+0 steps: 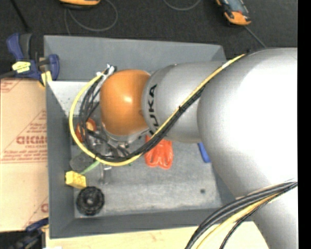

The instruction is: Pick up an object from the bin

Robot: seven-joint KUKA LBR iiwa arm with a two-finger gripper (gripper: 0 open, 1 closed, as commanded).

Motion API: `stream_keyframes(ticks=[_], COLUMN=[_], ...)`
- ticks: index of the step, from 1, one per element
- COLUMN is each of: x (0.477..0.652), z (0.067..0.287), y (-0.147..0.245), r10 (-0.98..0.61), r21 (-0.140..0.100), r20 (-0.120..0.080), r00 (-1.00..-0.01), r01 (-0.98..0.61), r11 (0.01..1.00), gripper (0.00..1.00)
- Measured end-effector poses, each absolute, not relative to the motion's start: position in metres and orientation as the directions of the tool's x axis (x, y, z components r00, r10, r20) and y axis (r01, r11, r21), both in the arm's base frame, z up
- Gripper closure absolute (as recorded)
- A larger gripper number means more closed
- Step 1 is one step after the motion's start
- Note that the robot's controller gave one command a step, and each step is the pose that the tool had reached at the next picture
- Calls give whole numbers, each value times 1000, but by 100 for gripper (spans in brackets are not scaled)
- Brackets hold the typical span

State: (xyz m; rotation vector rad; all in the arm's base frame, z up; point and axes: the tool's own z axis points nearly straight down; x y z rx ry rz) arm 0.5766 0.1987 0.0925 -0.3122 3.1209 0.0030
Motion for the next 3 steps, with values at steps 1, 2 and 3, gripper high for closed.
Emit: stream_keyframes(ticks=[1, 2, 3], x=[553, 549, 549], z=[76, 72, 72], y=[207, 208, 208], r10=[-349, -349, -348], r21=[-2, 1, 1], r20=[-18, -7, -7], r00=[-937, -937, -937], r01=[-349, -349, -348], r11=[937, 937, 937], gripper=[100, 0, 0])
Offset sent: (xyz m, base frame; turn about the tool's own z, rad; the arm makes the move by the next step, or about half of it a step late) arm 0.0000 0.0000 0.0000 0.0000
